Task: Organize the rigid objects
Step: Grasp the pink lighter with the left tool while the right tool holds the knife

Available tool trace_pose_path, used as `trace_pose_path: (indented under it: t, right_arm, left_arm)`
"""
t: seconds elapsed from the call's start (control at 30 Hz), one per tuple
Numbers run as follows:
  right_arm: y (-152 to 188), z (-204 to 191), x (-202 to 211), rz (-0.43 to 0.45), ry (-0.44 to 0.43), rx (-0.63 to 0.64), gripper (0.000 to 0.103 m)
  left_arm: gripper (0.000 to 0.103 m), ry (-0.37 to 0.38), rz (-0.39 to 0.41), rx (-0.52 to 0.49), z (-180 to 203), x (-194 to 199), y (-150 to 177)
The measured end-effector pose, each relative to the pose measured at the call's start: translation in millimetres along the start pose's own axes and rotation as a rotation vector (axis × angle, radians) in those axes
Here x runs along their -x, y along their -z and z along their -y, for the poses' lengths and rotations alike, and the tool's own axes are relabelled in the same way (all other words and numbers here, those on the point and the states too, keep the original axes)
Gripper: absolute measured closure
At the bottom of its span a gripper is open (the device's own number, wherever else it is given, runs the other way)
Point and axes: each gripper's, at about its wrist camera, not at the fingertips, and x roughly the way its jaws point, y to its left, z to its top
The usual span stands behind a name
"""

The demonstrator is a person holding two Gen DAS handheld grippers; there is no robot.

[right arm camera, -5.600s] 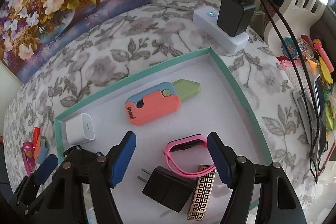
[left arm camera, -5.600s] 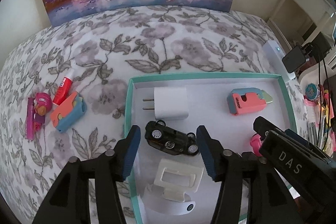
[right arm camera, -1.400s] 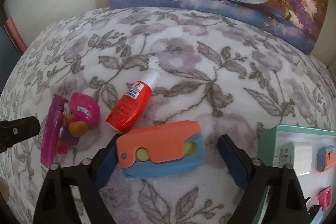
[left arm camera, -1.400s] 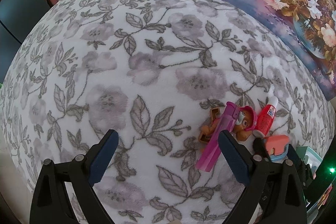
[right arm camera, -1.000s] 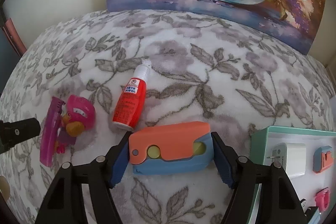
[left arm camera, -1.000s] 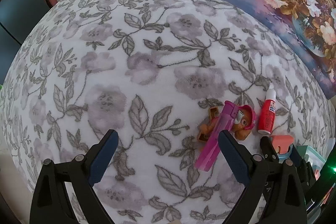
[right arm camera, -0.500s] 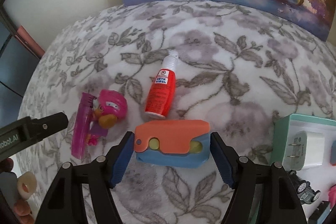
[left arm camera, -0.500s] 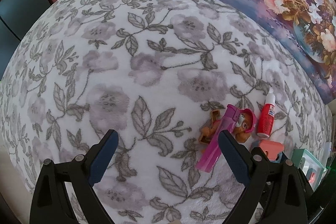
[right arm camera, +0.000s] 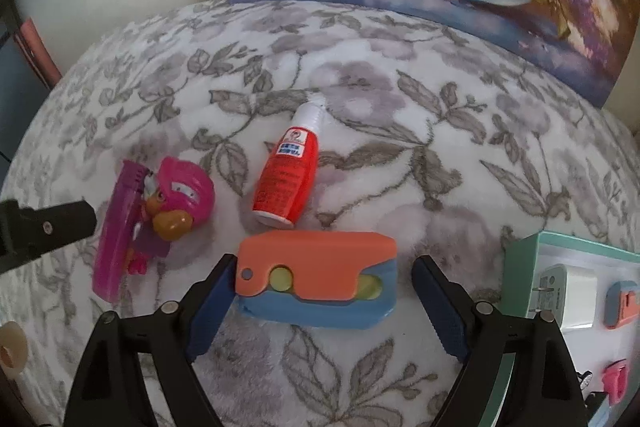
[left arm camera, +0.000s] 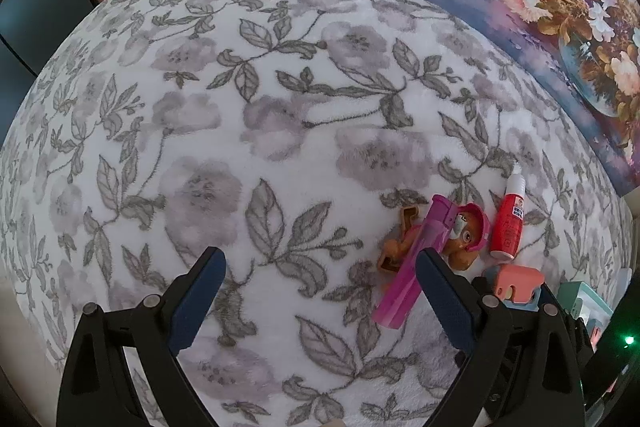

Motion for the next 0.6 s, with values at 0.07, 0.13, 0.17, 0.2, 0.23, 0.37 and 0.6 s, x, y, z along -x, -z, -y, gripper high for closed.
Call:
trace_pose_path:
  t: [0.07,0.13,0.17,0.2,0.23,0.37,0.6]
  right_arm:
    - [0,-1,2,0.009,0.008,0.009,0.023]
    - [0,3,5,0.016,0.0,0.003,0.029]
    - [-1,5,6,0.016,-0.001,-0.006,0.029]
    - [-1,6,6,0.014,-0.002,-0.01,0.029]
    - [-1,6,6,0.014,-0.004,-0.013,0.029]
    - [-1,11,8,0.011,0.004,-0.035,0.029]
    - [-3,21,12,0.0,-0.004,-0.081,0.029]
  left_arm:
    - [0.007,0.001,0.001,0.004,-1,0,0]
    - [0.007,0.003,-0.001,0.003,-1,0,0]
    - [0.007,0.003,-0.002,0.004,-1,0,0]
    - [0.007,0.004,-0.002,0.004,-1,0,0]
    - [0.007,0.007,-0.003,0.003,-1,0,0]
    - [0.007,0.02,0.001,-0.011,3,0,0]
    - [0.02,0.069,0.012,-0.085,23,3,4]
